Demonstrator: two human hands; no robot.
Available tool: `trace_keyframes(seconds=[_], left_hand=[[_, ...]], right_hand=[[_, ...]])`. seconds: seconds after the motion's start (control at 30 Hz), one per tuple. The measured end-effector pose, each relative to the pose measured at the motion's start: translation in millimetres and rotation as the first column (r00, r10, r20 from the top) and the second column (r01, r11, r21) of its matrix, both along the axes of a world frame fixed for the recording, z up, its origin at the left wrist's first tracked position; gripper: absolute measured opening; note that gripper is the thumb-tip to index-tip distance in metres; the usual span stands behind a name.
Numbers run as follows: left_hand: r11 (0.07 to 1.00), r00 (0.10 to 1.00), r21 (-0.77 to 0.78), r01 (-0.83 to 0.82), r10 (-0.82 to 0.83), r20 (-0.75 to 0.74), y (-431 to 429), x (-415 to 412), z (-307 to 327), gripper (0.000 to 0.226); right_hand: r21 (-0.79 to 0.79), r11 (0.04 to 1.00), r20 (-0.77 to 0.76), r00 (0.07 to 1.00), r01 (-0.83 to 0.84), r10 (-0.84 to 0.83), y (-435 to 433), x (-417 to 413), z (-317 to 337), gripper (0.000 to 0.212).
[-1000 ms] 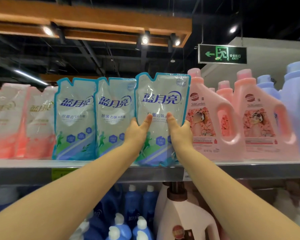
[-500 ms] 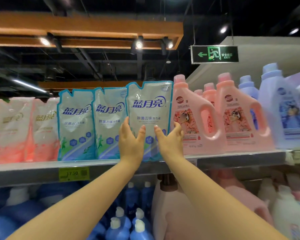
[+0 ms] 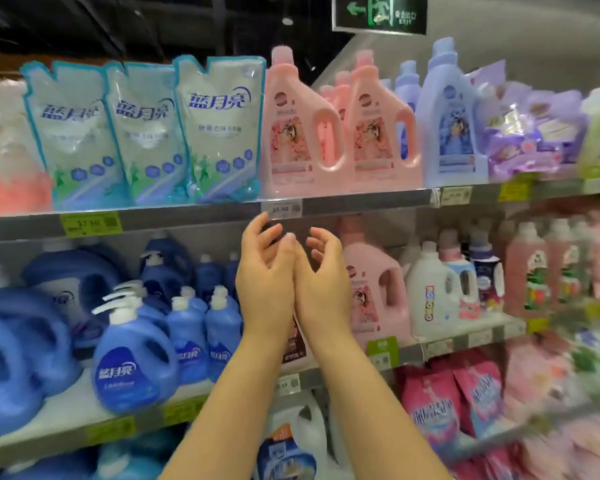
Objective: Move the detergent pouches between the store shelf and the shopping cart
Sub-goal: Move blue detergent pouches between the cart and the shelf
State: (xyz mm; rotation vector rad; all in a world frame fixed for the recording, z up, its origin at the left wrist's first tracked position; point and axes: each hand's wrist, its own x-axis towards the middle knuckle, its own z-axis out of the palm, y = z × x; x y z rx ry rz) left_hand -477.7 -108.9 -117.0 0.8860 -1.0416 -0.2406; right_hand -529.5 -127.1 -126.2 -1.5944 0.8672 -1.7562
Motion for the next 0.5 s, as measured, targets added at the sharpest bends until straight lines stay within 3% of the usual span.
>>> trace_keyframes(seconds=[0.2, 0.33, 0.5], left_hand=[[0.989, 0.991, 0.088, 0.121, -0.124, 0.039, 55.5, -31.8, -61.3, 0.031], [0.954, 0.961, 0.215, 0.209, -0.24, 0.134, 94.4, -56.1, -99.6, 0.033], [0.858, 0.905, 0.378, 0.348, -0.413, 0.104, 133.3, -106.5, -167.1, 0.033]], right_hand=[[0.01, 0.976, -0.209, 0.955, 0.216, -0.209, 72.4, -63.3, -64.1, 0.043], [0.106, 0.942, -0.228, 0.93, 0.319, -0.289, 125.1, -101.5, -109.8, 0.035], [0.219, 0.87, -0.252, 0.887, 0.443, -0.388, 181.2, -152.2, -162.8, 0.032]])
